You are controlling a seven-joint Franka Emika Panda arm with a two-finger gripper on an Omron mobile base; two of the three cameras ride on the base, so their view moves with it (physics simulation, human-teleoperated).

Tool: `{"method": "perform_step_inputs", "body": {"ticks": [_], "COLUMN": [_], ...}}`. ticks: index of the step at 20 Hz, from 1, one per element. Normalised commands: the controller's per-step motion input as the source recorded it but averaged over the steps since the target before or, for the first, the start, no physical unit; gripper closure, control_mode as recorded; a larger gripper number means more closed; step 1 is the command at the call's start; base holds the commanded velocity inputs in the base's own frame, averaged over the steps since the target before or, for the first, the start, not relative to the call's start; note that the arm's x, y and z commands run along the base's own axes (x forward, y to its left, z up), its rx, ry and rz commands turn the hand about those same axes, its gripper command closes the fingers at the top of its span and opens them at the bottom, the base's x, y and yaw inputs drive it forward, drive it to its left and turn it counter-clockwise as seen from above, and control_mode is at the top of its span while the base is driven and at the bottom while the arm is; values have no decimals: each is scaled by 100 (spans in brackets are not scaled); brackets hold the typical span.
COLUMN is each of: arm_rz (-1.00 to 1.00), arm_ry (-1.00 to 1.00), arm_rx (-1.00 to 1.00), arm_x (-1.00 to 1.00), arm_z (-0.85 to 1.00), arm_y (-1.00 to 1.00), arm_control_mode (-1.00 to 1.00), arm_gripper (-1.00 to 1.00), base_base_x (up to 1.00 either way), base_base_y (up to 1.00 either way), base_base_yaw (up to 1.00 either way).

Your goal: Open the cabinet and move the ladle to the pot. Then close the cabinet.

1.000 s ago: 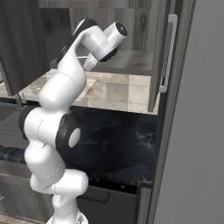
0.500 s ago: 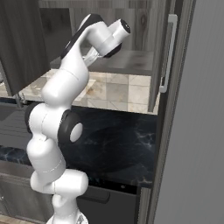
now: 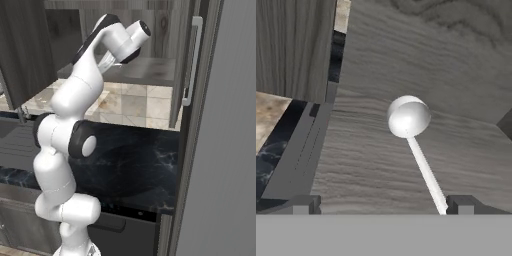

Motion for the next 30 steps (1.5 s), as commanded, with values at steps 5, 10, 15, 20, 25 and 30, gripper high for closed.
{"method": "perform_step_inputs", "body": {"ticks": [5, 10, 15, 20, 25, 30], "arm_rz": [0, 0, 0, 0, 0, 0], "arm_ry": [-4, -3, 3, 2, 0, 0], "arm_rx": [0, 0, 0, 0, 0, 0], "arm_x": [24, 24, 19, 18, 21, 22], "arm_z": [-5, -4, -10, -4, -2, -6], "arm_y": [0, 0, 0, 0, 0, 0], "arm_control_mode": [-100, -100, -100, -100, -100, -100], "arm_gripper": [-100, -100, -100, -100, -100, -100], "base_base_x": [0, 0, 0, 0, 0, 0], "base_base_y": [0, 0, 0, 0, 0, 0], "base_base_yaw": [0, 0, 0, 0, 0, 0]}}
